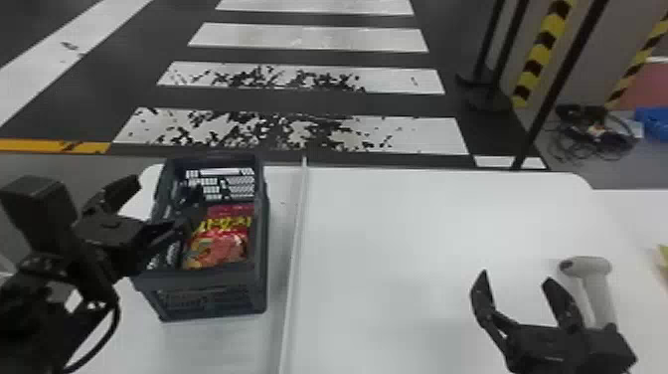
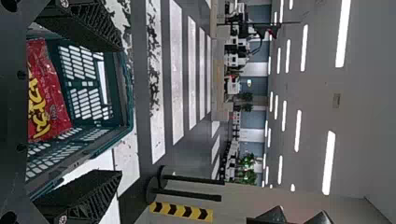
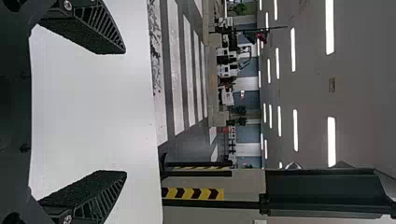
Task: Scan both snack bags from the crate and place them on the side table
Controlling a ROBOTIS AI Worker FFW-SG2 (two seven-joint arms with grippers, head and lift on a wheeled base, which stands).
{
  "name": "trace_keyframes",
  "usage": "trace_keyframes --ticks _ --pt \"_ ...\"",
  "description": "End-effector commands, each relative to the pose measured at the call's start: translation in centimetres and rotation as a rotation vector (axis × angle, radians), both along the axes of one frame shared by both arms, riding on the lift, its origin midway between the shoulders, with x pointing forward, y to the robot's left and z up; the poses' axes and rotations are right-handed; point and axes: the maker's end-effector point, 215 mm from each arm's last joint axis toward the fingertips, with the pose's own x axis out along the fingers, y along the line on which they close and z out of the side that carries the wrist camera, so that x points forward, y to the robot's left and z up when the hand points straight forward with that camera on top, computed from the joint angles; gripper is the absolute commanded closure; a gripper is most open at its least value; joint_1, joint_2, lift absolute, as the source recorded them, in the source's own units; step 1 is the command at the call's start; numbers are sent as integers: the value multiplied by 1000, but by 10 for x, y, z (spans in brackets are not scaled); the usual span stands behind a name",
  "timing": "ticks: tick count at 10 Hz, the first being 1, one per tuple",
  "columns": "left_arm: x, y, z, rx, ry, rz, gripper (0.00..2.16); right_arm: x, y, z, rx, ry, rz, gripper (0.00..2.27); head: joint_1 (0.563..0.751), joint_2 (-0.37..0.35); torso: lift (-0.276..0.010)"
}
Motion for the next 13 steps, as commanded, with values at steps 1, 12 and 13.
trace_keyframes --ticks 1,12,13 --pt "19 -1 -4 25 60 -15 63 -3 -1 -7 0 15 0 70 695 -3 -95" --pt "64 -24 -109 107 524 -43 191 -19 -25 -28 0 63 -34 73 695 -57 -95" --pt "66 -22 -110 107 528 -38 191 -20 -26 -32 0 70 -35 73 695 -58 -95"
